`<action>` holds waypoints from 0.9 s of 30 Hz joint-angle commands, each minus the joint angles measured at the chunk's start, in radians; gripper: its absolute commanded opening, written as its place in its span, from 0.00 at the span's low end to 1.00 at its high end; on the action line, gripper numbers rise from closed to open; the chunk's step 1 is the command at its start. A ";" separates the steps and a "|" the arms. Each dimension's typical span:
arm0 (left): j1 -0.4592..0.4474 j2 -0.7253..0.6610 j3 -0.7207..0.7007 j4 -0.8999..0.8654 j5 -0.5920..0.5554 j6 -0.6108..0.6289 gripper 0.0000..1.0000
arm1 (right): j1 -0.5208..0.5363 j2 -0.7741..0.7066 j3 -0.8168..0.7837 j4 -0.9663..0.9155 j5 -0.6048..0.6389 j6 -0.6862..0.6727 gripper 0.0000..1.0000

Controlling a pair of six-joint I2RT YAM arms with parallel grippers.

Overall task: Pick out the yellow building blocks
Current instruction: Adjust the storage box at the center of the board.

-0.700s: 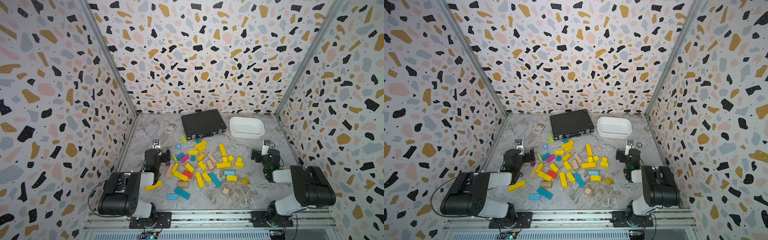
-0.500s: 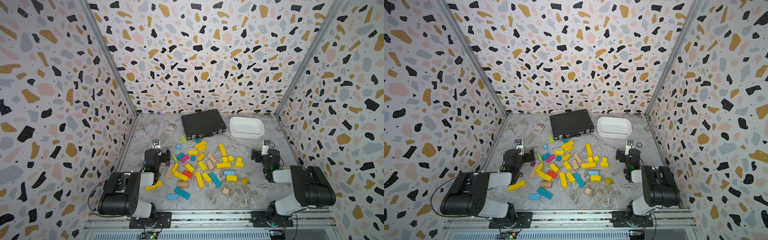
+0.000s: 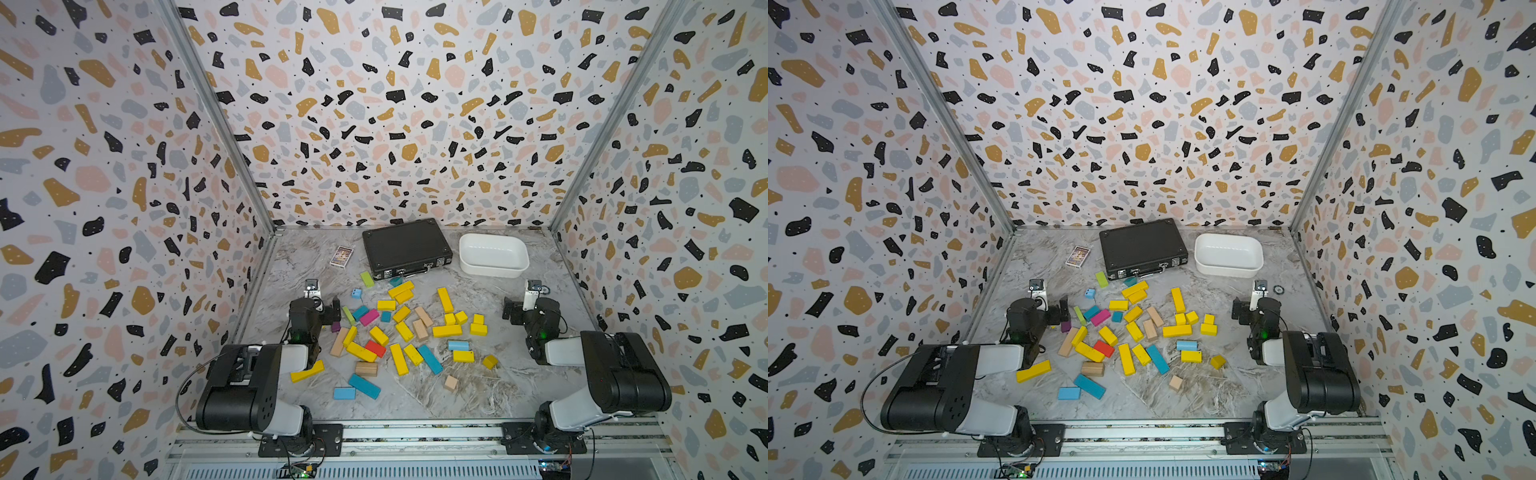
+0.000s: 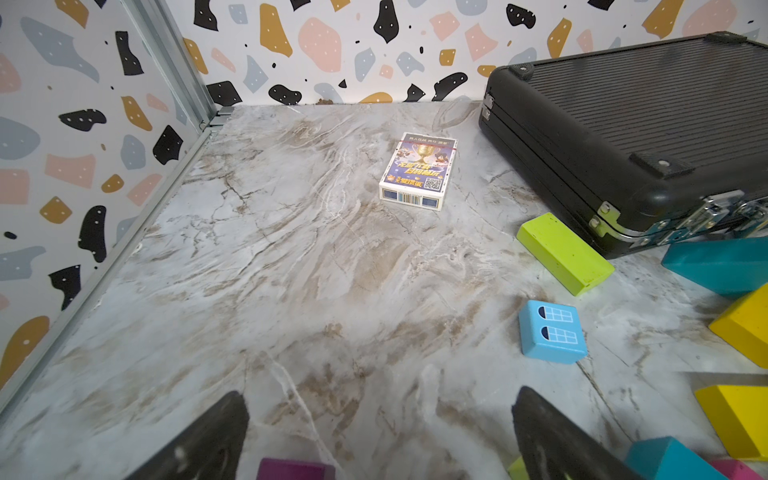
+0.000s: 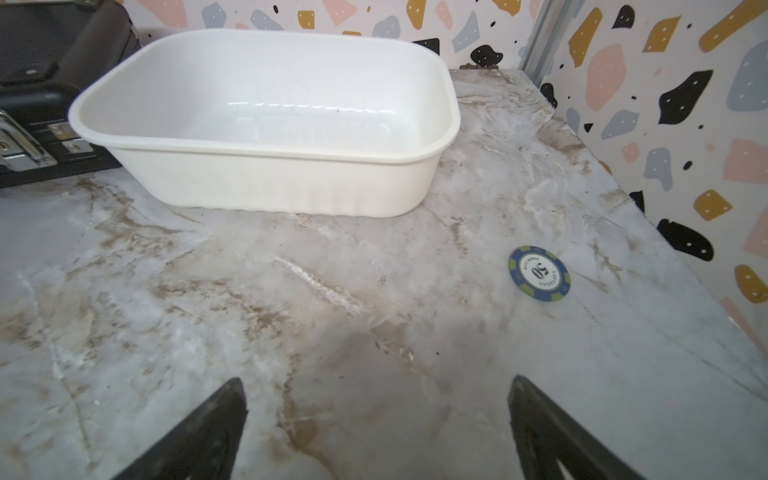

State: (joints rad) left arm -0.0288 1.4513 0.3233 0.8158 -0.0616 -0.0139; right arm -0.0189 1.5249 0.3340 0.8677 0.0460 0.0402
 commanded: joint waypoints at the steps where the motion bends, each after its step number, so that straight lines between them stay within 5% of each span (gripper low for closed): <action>1: 0.004 -0.016 -0.001 0.046 0.006 0.004 1.00 | -0.003 -0.009 0.023 0.005 0.011 0.006 1.00; 7: 0.004 -0.089 -0.028 0.046 -0.004 0.004 1.00 | -0.003 -0.157 0.031 -0.126 0.037 0.011 1.00; 12: 0.004 -0.343 -0.003 -0.200 -0.083 -0.029 1.00 | -0.003 -0.334 0.128 -0.420 0.136 0.106 1.00; 14: 0.005 -0.434 0.024 -0.316 -0.159 -0.079 1.00 | -0.003 -0.344 0.201 -0.559 0.071 0.131 1.00; 17: 0.007 -0.537 0.074 -0.479 -0.200 -0.136 1.00 | -0.003 -0.283 0.320 -0.706 -0.098 0.110 0.94; 20: 0.006 -0.589 0.116 -0.607 -0.165 -0.213 1.00 | -0.003 -0.175 0.509 -0.930 -0.162 0.099 0.85; 27: 0.005 -0.615 0.197 -0.880 -0.001 -0.527 1.00 | 0.047 0.052 0.880 -1.301 -0.238 -0.043 0.81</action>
State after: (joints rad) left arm -0.0273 0.8444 0.4957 0.0906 -0.1417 -0.3691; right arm -0.0010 1.5513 1.1194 -0.1925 -0.1326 0.0738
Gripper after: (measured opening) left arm 0.997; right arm 0.810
